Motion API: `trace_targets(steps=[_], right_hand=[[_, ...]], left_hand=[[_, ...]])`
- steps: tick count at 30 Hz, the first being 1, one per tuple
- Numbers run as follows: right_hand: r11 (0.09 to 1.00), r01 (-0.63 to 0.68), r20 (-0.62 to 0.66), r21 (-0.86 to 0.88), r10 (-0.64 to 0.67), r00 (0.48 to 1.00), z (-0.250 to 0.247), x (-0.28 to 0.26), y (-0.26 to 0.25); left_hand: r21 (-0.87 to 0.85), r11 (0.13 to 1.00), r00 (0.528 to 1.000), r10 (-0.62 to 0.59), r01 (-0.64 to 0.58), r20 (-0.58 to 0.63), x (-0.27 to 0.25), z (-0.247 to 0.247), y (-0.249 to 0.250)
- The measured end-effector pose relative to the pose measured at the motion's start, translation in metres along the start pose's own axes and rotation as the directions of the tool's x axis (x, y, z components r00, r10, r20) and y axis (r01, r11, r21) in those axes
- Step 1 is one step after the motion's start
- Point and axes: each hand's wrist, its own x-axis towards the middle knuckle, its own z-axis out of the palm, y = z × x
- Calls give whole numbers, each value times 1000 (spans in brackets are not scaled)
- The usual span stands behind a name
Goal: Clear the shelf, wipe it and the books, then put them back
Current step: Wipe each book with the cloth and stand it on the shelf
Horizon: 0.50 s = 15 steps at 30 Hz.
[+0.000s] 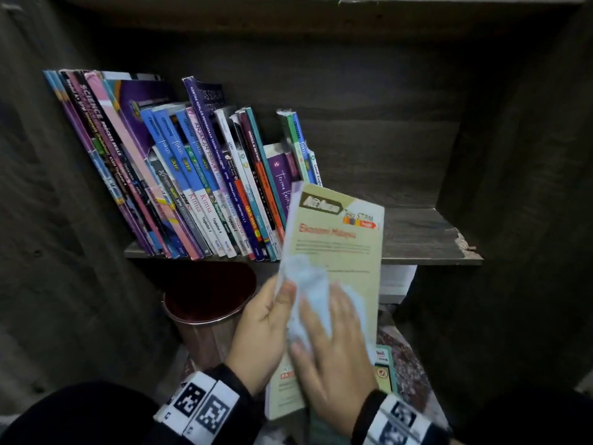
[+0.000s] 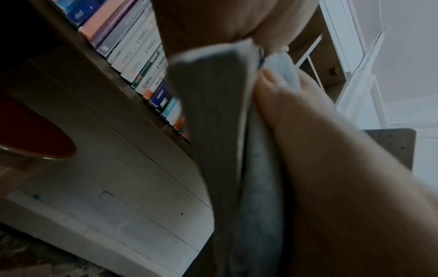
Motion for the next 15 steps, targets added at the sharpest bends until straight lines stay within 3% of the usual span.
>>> trace_targets(steps=[2, 4, 6, 8, 10, 12, 14, 15], right_hand=[[987, 162, -8, -16, -162, 987, 12, -9, 6], [978, 208, -37, -14, -208, 977, 11, -3, 12], [990, 140, -72, -33, -142, 987, 2, 8, 22], [997, -78, -172, -18, 73, 982, -11, 22, 38], [940, -319, -238, 118, 339, 910, -27, 36, 56], [852, -464, -307, 244, 521, 796, -45, 48, 73], [725, -524, -333, 446, 678, 655, -60, 58, 81], [618, -504, -262, 603, 750, 607, -64, 60, 82]], left_hand=[[-72, 997, 998, -4, -1, -67, 4, -3, 2], [-72, 997, 997, 8, -13, -74, 6, -3, 4], [-58, 998, 999, -2, 0, -34, 5, -1, 3], [20, 1000, 999, -5, 4, 33, 1, 2, 0], [114, 993, 995, -6, -5, 102, -4, 5, -7], [147, 989, 987, -44, 21, 152, -7, 5, -10], [149, 988, 986, -56, 32, 159, -7, 4, -9], [146, 989, 987, -43, 20, 152, -6, 4, -6]])
